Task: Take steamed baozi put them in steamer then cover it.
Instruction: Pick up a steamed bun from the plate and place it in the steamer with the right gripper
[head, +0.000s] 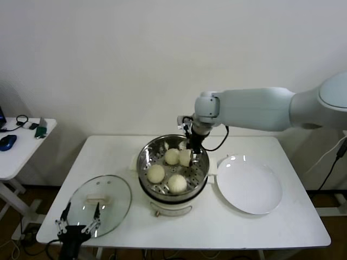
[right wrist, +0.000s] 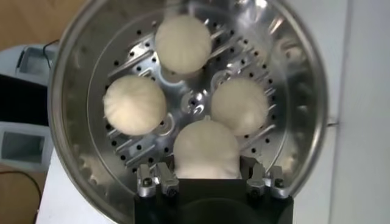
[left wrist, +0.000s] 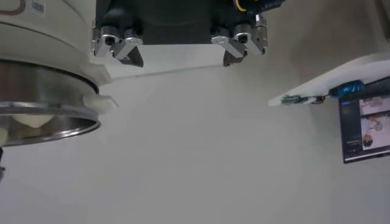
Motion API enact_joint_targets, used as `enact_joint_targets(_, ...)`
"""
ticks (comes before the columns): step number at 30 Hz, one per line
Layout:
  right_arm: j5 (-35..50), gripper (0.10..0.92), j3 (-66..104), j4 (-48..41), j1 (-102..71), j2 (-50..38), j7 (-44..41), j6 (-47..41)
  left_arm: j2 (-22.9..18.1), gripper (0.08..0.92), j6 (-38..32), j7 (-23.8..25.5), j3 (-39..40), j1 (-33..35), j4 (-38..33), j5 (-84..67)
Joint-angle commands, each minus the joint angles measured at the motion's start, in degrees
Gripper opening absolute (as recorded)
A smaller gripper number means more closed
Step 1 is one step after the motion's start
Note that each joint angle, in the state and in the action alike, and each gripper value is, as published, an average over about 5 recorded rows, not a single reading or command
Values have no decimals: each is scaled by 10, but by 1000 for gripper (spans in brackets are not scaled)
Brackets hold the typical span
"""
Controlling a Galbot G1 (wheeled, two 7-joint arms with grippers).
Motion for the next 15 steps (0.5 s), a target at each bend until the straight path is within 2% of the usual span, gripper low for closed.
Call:
enact_joint_targets(1,-24,679,-20,6,-18,13,5,-5,2,823,3,0,0,-4,2,-2)
enact_joint_targets(9,-28,692,-10,-4,-25,12,4,-8,2,823,8,1,1,-12,4,-1)
enact_joint_targets(15,-23,798,-2,-7,-19,7,-11,-7,2,823,9,1,0,-13,4,-1)
